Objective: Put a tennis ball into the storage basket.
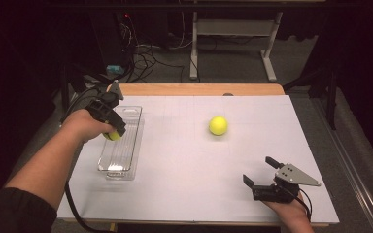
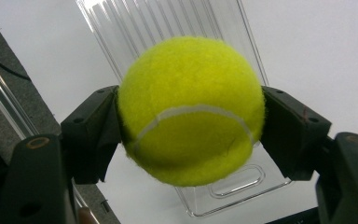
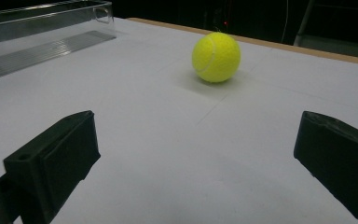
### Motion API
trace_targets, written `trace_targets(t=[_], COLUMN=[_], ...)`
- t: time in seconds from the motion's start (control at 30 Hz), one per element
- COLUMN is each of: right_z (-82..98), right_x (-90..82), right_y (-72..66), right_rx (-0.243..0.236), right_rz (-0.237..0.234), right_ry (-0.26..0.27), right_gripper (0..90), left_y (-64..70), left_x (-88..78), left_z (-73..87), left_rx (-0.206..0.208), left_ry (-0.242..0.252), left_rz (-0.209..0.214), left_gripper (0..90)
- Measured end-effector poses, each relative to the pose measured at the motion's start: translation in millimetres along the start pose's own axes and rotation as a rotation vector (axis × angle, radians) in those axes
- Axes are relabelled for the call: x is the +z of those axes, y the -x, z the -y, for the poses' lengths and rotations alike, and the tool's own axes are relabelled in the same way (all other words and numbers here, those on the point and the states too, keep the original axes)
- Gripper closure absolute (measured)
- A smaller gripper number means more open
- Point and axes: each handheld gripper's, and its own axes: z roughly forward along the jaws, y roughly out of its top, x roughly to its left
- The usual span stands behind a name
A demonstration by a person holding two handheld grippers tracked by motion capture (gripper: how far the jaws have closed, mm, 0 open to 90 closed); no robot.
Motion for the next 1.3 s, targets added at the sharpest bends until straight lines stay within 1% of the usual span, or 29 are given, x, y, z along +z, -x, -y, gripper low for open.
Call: trace_targets(t=[0.07, 0.13, 0.17, 0.4, 0.5, 0.63, 0.67, 0.73, 0.83, 0.87, 0.9, 0.93, 0.97, 1.03, 1.1, 1.3], right_z=[0.0, 0.2, 0.2, 0.4, 0.6, 0.6, 0.7, 0.7, 0.8, 0.8, 0.8, 0.8, 0.7, 0.6, 0.4, 0.5], right_x=[0.1, 0.6, 0.8, 1.6, 1.8, 2.0, 2.0, 2.2, 2.4, 2.5, 2.5, 2.6, 2.6, 2.7, 2.7, 3.2], right_y=[-0.1, -0.6, -0.7, -1.9, -2.0, -2.7, -2.8, -3.1, -3.5, -3.6, -3.7, -3.7, -3.7, -3.6, -3.5, -3.3], right_rx=[0.0, 0.001, 0.001, 0.001, 0.001, 0.0, 0.0, 0.001, -0.003, -0.003, -0.001, -0.001, -0.001, 0.001, -0.001, 0.004], right_rz=[-0.001, -0.002, -0.002, -0.005, -0.007, -0.008, -0.01, -0.011, -0.012, -0.012, -0.012, -0.012, -0.012, -0.014, -0.015, -0.016], right_ry=[-0.001, 0.0, -0.001, -0.008, -0.01, -0.009, -0.011, -0.012, -0.009, -0.008, -0.01, -0.009, -0.01, -0.012, -0.009, -0.01], right_gripper=[0.0, 0.0, 0.0, 0.0, 0.0, 0.0, 0.0, 0.0, 0.0, 0.0, 0.0, 0.0, 0.0, 0.0, 0.0, 0.0], left_y=[0.3, -0.3, -0.6, 0.8, 1.2, 2.5, 2.2, 2.6, 1.9, 2.4, 3.4, 4.2, 4.8, 7.1, 10.0, 19.6], left_x=[2.3, 4.6, 6.0, 20.6, 24.9, 29.3, 30.7, 33.7, 36.3, 35.7, 34.4, 32.4, 29.9, 25.1, 23.0, 21.4], left_z=[-1.6, -3.0, -3.7, -9.8, -12.4, -14.0, -14.4, -14.7, -14.5, -14.4, -14.5, -14.4, -14.3, -13.6, -13.3, -13.1], left_rx=[0.0, -0.005, -0.011, -0.01, -0.008, -0.005, -0.005, -0.005, -0.004, -0.008, -0.003, 0.004, 0.004, 0.009, 0.024, 0.046], left_ry=[0.001, 0.01, 0.016, 0.001, -0.006, -0.005, -0.011, -0.014, -0.013, -0.007, 0.001, 0.006, 0.012, 0.026, 0.022, 0.031], left_rz=[0.007, 0.027, 0.03, 0.023, 0.014, 0.019, 0.022, 0.016, 0.023, 0.017, 0.009, 0.016, 0.026, 0.028, 0.027, 0.026], left_gripper=[26.5, 26.5, 26.5, 26.4, 26.4, 26.3, 26.3, 26.2, 25.7, 23.6, 12.8, 6.1, 1.2, 0.5, 0.5, 0.5])
